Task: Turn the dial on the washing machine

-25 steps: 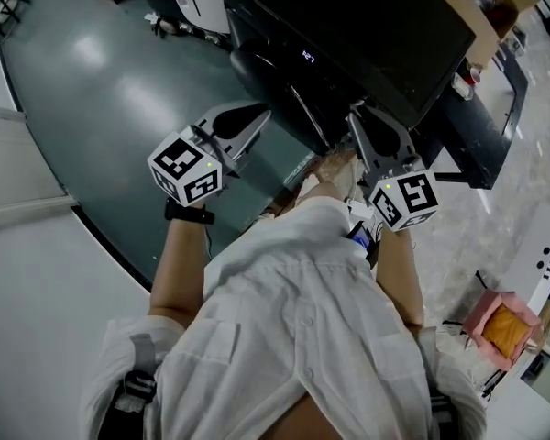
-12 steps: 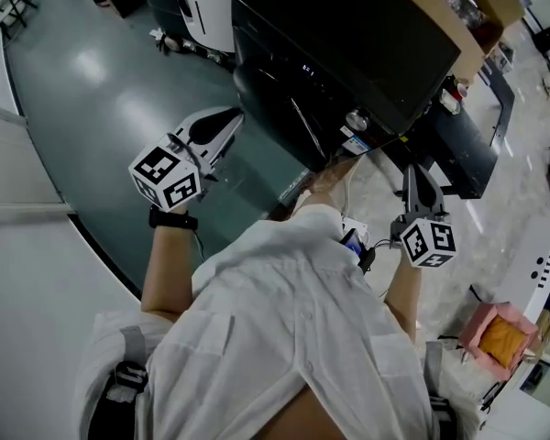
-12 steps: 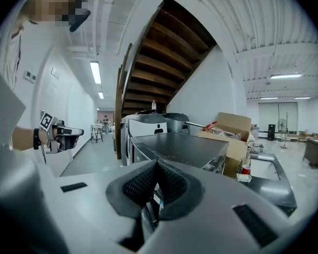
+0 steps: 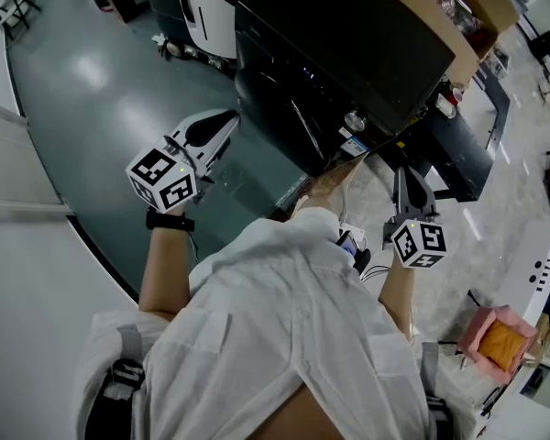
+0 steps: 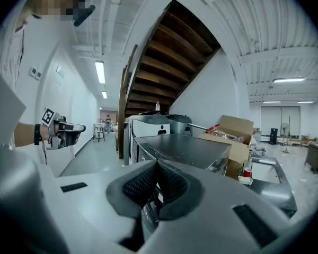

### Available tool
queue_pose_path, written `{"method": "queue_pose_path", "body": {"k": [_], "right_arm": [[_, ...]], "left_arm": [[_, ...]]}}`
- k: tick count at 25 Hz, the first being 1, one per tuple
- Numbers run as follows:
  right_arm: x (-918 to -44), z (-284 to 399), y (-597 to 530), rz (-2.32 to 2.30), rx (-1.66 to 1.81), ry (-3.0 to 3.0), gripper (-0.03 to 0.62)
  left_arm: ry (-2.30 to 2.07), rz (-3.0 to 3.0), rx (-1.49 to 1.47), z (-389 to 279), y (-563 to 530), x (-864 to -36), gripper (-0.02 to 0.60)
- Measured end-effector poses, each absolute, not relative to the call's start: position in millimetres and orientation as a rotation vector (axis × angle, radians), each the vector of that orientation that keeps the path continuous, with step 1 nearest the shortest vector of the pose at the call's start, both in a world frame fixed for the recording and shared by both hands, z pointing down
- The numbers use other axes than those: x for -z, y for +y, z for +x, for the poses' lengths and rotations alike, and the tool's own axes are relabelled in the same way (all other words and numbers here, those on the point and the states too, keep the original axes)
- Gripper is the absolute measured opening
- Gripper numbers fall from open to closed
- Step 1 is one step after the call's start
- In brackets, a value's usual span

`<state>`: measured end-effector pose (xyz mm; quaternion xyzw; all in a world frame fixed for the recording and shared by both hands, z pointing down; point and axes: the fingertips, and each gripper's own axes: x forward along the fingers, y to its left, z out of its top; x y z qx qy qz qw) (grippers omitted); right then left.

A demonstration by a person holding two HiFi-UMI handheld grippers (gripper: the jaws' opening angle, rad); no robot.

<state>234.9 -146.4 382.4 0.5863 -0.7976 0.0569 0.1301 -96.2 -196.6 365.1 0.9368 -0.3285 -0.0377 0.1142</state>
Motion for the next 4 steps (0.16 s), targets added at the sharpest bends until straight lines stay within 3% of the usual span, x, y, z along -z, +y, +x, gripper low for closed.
{"method": "queue_pose_path", "body": {"k": [4], "right_arm": [[-387.6, 233.7, -141.3, 1.699, -0.182, -2.312, 0.0]], "left_arm": [[-0.977, 2.736, 0.113, -103.0, -193.4, -366.7, 0.017]]}}
